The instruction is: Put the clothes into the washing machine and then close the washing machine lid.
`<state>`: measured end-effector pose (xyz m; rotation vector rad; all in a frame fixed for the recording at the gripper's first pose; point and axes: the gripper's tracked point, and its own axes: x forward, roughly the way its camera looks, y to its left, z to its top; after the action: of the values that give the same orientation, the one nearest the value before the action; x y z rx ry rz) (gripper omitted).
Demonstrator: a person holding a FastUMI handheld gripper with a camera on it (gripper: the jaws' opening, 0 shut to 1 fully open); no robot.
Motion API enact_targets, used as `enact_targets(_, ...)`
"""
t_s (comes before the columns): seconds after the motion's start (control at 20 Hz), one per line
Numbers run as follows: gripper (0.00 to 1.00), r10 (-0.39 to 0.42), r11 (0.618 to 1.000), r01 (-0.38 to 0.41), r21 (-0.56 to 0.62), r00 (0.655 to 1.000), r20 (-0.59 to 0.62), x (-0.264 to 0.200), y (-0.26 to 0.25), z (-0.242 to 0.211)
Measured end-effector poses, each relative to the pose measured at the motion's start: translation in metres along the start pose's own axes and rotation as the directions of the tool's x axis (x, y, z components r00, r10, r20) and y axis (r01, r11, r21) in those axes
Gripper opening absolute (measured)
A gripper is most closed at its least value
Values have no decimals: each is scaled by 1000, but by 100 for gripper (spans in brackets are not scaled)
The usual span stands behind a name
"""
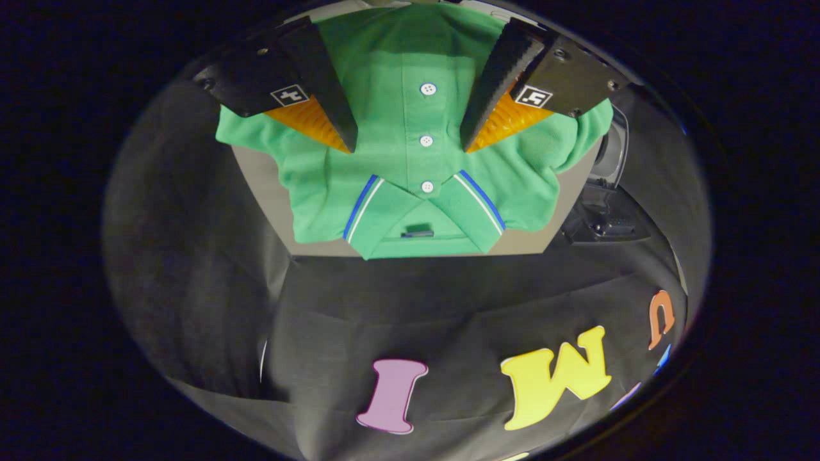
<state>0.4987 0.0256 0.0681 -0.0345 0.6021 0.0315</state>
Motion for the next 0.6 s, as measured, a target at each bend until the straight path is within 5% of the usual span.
enact_targets(0.35, 95, 5, 999, -6, -40, 1000, -21, 0, 6, -4)
enact_targets(0.55, 68, 5, 999, -5, -46, 1000, -9, -4, 17, 3)
enact_targets(0.6, 54, -5, 999, 4, -50, 1000, -5, -5, 19, -1)
